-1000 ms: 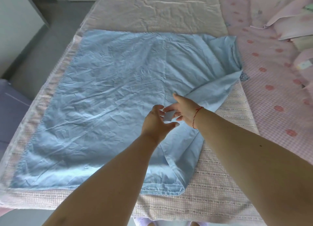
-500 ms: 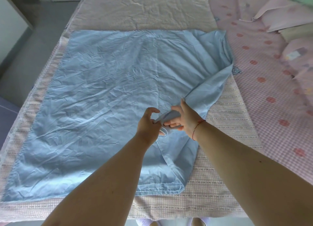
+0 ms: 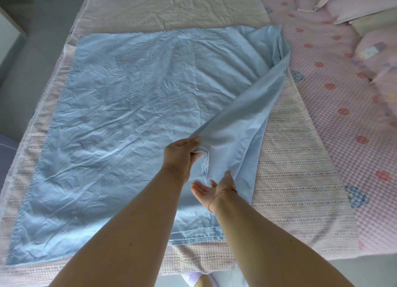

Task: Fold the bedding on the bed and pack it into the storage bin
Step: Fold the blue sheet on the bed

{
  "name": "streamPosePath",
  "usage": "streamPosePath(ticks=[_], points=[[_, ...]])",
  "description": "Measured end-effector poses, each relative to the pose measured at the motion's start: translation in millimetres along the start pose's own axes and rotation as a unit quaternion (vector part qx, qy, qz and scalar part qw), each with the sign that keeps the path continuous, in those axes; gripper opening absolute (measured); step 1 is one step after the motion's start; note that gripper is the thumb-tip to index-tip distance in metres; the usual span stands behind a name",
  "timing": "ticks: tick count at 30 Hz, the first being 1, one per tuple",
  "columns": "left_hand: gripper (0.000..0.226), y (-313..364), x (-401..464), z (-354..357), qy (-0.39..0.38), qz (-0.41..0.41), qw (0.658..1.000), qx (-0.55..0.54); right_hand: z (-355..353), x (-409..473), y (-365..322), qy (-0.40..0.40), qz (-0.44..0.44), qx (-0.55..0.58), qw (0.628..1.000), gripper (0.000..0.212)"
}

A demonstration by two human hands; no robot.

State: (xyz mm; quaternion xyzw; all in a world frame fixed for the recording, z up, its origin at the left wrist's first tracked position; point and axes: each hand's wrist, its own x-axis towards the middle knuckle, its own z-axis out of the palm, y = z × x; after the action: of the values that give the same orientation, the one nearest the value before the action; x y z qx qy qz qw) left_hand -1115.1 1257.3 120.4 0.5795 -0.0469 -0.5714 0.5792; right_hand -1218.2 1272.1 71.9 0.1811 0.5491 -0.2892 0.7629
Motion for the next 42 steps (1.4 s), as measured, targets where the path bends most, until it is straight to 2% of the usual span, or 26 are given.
streamPosePath(ticks=[2, 6, 10, 13, 16, 21, 25, 26, 28, 30, 32, 36, 39, 42], points=[[0.010, 7, -1, -3, 0.013, 0.010, 0.998, -0.061, 5, -1, 6, -0.017, 0.011, 0.067, 0.998, 0.073], [0.012, 27, -3, -14, 0.029, 0.012, 0.986, -0.165, 17, -8, 8, -0.049, -0.012, 0.147, 0.988, 0.064], [0.013, 44, -6, -21, 0.048, 0.014, 0.976, -0.213, 23, -5, 20, -0.070, -0.009, 0.182, 0.981, 0.050], [0.015, 56, -8, -29, 0.063, 0.025, 0.972, -0.224, 24, 2, 32, -0.069, -0.055, 0.203, 0.975, 0.050], [0.016, 59, -12, -49, 0.087, 0.036, 0.979, -0.179, 23, 3, 26, -0.033, -0.129, 0.229, 0.964, 0.047], [0.018, 36, -16, -82, 0.167, 0.022, 0.985, -0.042, 19, -9, 3, 0.023, -0.203, 0.184, 0.961, 0.041], [0.019, 20, -19, -99, 0.192, 0.012, 0.981, -0.011, -1, -17, -21, 0.046, -0.226, 0.201, 0.952, 0.020], [0.019, 16, -20, -103, 0.195, 0.010, 0.981, -0.004, -9, -17, -25, 0.055, -0.225, 0.188, 0.954, 0.017], [0.017, 7, -22, -109, 0.199, 0.006, 0.980, 0.009, -24, -18, -30, 0.091, -0.230, 0.078, 0.966, 0.017], [0.020, -2, -24, -115, 0.207, 0.008, 0.978, 0.025, -37, -19, -31, 0.146, -0.253, -0.047, 0.955, 0.016], [0.022, -12, -27, -122, 0.217, 0.013, 0.975, 0.046, -53, -20, -31, 0.183, -0.266, -0.110, 0.940, 0.016], [0.020, -35, -39, -133, 0.242, 0.015, 0.967, 0.074, -87, -22, -33, 0.165, -0.286, -0.199, 0.923, 0.045], [0.020, -51, -52, -134, 0.250, 0.018, 0.963, 0.096, -112, -27, -35, 0.189, -0.319, -0.221, 0.902, 0.046], [0.024, -69, -69, -136, 0.263, 0.024, 0.958, 0.111, -131, -33, -32, 0.205, -0.315, -0.233, 0.897, 0.039]])
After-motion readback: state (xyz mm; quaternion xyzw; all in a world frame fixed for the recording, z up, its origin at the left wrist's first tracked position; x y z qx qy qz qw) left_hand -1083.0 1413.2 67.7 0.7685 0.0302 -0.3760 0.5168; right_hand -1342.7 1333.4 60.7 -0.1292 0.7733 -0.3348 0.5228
